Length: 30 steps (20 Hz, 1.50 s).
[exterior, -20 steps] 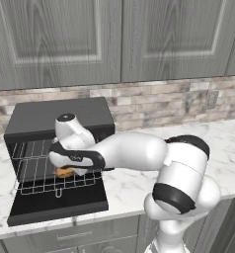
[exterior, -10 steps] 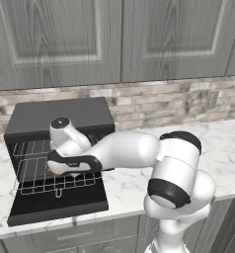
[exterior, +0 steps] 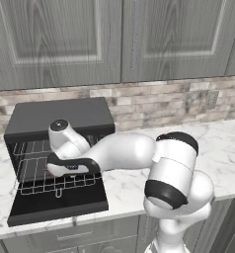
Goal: Open the toaster oven door. Place the bread on the top rack in the toaster oven and place the chicken drumstick on the bottom rack.
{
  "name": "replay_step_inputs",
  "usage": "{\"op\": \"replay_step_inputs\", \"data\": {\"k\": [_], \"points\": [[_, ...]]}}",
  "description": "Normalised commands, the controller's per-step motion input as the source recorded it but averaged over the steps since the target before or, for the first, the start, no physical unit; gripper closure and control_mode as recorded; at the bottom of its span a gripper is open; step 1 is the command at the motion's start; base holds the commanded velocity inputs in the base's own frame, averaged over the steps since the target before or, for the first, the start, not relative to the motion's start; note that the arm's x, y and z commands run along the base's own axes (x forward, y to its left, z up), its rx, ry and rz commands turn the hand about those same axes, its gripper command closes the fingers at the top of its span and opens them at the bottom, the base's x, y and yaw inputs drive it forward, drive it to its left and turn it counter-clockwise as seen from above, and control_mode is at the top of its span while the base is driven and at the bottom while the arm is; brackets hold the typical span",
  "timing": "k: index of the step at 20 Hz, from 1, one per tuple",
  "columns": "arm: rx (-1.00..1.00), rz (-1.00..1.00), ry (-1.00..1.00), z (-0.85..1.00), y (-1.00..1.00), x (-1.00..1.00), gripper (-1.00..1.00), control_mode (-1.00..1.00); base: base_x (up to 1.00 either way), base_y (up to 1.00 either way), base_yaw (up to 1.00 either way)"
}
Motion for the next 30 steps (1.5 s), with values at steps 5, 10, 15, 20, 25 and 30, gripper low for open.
{"op": "replay_step_inputs", "data": {"k": [5, 10, 15, 20, 25, 30], "points": [[0.0, 0.0, 0.0, -0.46, -0.15, -0.33, -1.0, -1.0, 0.0, 0.0, 0.0], [0.0, 0.0, 0.01, -0.57, -0.25, -0.37, -1.0, -1.0, 0.0, 0.0, 0.0], [0.0, 0.0, 0.03, -0.6, -0.31, -0.35, -1.0, -1.0, 0.0, 0.0, 0.0], [0.01, 0.0, 0.0, -0.04, -0.13, -0.1, -1.0, -1.0, 0.0, 0.0, 0.0], [0.0, 0.03, -0.04, 0.06, -0.2, -0.05, -1.0, -1.0, 0.0, 0.0, 0.0], [0.0, 0.1, -0.08, 0.14, -0.02, -0.13, -1.0, -1.0, 0.0, 0.0, 0.0]]}}
